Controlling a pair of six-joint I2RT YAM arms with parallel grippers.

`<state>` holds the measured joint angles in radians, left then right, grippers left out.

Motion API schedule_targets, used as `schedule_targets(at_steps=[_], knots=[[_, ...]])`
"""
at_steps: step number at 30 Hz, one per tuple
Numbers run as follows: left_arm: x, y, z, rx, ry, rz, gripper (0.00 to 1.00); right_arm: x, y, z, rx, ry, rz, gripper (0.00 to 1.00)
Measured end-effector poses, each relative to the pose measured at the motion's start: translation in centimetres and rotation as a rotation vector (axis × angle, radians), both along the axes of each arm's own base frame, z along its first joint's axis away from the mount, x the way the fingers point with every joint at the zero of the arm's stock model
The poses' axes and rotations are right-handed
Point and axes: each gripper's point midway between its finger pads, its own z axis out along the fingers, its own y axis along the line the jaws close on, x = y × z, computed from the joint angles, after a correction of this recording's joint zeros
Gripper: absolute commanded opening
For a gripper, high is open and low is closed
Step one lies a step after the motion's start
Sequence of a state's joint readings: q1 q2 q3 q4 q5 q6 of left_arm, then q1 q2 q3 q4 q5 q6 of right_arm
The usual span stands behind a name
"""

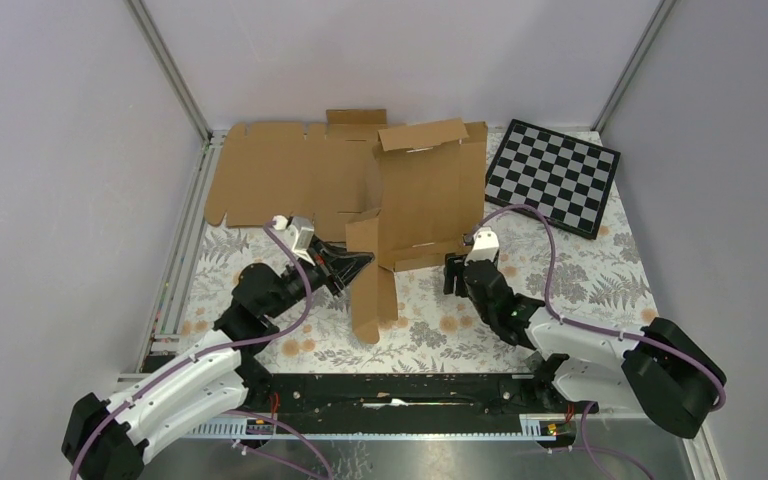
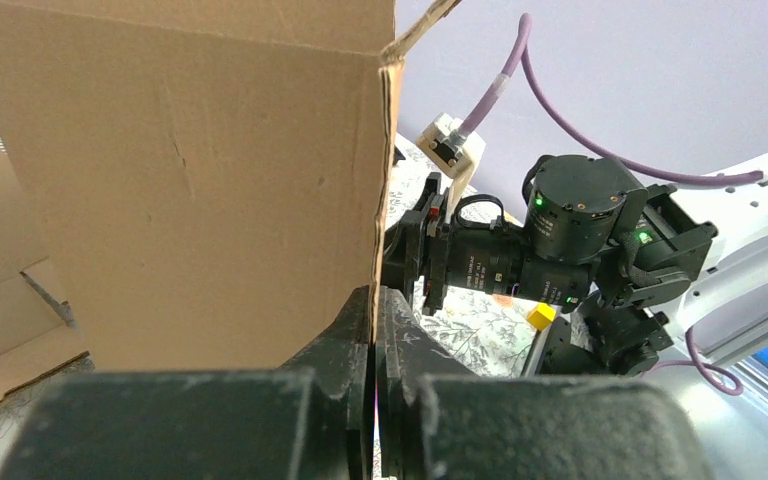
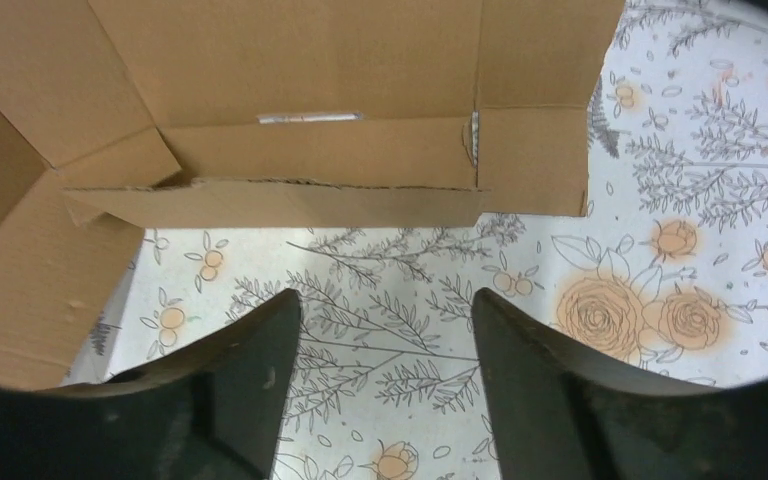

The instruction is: Fold the paper box

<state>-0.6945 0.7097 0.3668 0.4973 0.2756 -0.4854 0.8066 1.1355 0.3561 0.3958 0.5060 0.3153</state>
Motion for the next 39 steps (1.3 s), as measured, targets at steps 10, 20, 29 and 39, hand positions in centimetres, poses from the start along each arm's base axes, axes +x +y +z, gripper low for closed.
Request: schedule_targets(at_steps=[10,20,29,39], knots=[[0.3,0.1,0.1,0.072,-0.014,0.011,0.0,1.6,-0.9,1.0,0.025,0.085,0.004,0.83],[0.4,0.2,-0.2,0.094,-0.014,0.014,0.0,9.9,-4.7,7.7,0.267,-0.002,-0.054,1.0],[0.4,0.4,-0.1,0.105,-0.012,0.022,0.0,13.5,-4.0,2.9,0.307,0.101,0.052,0.94],[0.8,2.0,-0.1,0.115,0.021,0.112,0.0,12.9,-2.8,4.9,0.315,0.005,0.174,0.0]])
